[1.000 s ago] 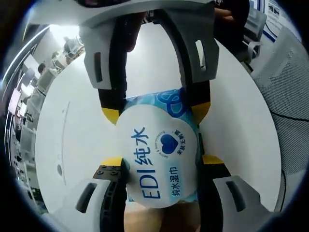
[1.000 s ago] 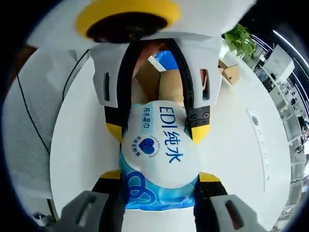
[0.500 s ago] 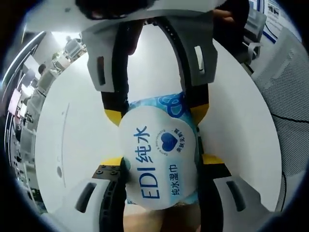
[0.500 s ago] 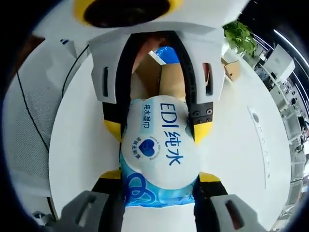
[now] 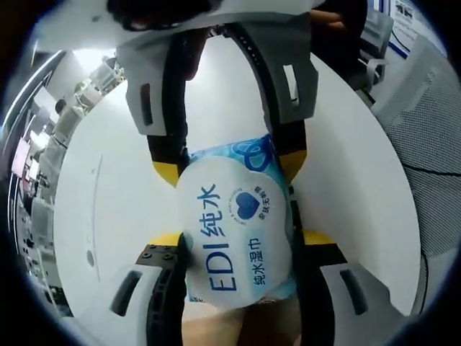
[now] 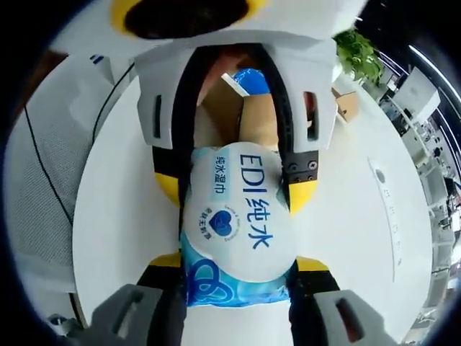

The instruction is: Operate the shoe box by opening the lid, removing the specified soft item, and placing it in the target area until the item is outside and the box remains undamaged.

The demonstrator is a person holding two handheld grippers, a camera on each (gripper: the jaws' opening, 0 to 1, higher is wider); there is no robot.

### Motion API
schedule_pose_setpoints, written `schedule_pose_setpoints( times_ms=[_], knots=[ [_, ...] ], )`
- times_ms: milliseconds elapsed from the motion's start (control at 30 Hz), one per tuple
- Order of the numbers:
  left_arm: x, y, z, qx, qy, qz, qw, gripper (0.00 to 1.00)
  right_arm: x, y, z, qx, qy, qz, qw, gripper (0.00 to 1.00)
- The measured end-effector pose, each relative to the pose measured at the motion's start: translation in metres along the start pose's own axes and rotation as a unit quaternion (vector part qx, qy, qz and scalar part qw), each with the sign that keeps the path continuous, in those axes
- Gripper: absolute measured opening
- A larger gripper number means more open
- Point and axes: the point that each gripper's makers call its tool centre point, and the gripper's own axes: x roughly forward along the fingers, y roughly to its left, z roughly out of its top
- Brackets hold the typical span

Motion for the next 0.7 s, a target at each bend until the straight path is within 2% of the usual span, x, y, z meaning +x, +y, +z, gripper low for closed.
schedule_pose_setpoints(
  times_ms=[300,467,700],
  knots=[
    [-0.014,0.003,0.003,-0.016,-0.015,0.009,0.9997,0.62,-0.01,-0.001,0.006,0.004,-0.008,-0.005,0.9999,0.51],
    [-0.027,0.01,0.009,-0.041,-0.038,0.022,0.9982,0.63,-0.016,-0.003,0.011,0.025,-0.022,-0.006,0.9994,0.52],
    [-0.051,0.02,0.01,-0.095,-0.078,0.043,0.9914,0.65,-0.025,-0.012,0.015,0.059,-0.047,-0.016,0.997,0.55]
  ],
)
